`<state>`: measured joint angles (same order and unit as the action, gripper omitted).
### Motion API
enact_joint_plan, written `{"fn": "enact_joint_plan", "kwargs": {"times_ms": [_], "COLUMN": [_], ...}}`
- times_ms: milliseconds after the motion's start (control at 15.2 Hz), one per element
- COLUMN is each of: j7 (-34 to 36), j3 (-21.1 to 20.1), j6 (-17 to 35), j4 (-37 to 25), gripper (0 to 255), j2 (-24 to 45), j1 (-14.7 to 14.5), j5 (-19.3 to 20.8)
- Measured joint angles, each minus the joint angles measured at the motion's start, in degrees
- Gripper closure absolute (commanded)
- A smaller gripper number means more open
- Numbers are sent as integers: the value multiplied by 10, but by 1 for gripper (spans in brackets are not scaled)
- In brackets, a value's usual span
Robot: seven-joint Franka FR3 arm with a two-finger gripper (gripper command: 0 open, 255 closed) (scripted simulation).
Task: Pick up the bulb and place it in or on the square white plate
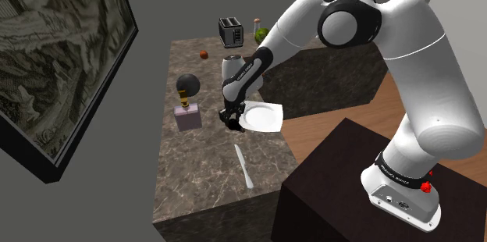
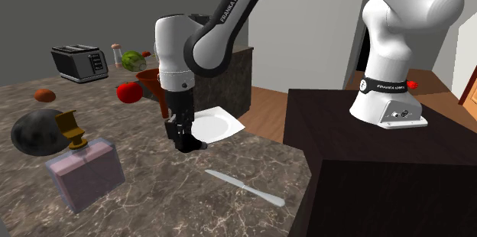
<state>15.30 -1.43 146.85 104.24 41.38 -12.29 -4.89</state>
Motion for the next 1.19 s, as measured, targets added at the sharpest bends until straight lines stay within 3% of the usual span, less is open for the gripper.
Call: {"fn": "enact_joint_plan", "kwargs": {"times_ms": [792,1188], "j7": [4,-56], "j3": [2,8], "j6": [-55,-55], "j4": [15,51], "gripper": [255,255], "j2": [-70,-102], "j1": [0,49], "j5": [2,-6]}}
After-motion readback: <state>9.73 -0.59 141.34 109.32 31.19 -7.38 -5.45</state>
